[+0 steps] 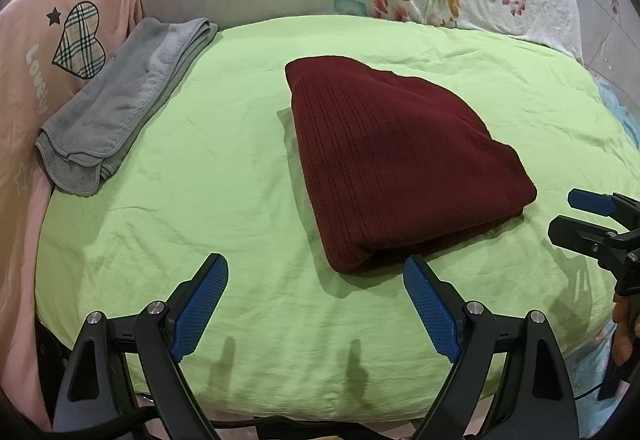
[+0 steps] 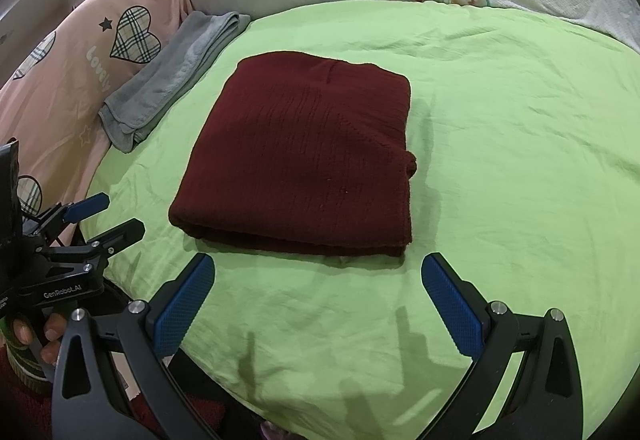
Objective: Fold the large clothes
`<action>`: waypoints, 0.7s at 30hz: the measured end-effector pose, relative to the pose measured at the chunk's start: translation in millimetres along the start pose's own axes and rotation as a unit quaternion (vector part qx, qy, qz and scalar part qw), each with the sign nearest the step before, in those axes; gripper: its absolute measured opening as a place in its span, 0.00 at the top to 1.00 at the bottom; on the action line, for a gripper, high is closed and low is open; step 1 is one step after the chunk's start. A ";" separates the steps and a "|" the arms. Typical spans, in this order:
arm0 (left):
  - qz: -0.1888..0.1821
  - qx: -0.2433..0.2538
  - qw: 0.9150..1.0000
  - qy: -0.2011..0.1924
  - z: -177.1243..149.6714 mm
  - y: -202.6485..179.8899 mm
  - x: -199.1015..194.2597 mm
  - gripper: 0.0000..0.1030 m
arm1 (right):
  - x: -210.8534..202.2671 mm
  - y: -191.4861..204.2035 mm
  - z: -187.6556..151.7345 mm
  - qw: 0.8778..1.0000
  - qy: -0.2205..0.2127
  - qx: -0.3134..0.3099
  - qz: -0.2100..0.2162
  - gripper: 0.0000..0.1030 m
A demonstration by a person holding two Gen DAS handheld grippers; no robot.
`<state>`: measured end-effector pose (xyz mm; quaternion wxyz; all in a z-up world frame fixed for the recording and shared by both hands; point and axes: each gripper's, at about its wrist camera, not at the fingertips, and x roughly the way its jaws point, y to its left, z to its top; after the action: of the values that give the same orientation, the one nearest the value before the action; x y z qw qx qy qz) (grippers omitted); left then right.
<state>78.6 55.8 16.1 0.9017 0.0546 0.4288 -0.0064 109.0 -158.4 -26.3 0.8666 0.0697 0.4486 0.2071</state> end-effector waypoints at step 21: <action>0.000 0.000 1.000 -0.004 -1.1 -1.4 -4.8 0.13 | -3.4 5.2 -1.3 1.000 -0.003 -0.002 0.003 0.00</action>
<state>74.6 54.4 19.0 0.9033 0.0540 0.4255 -0.0068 104.6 -155.3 -23.0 0.8675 0.0700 0.4451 0.2107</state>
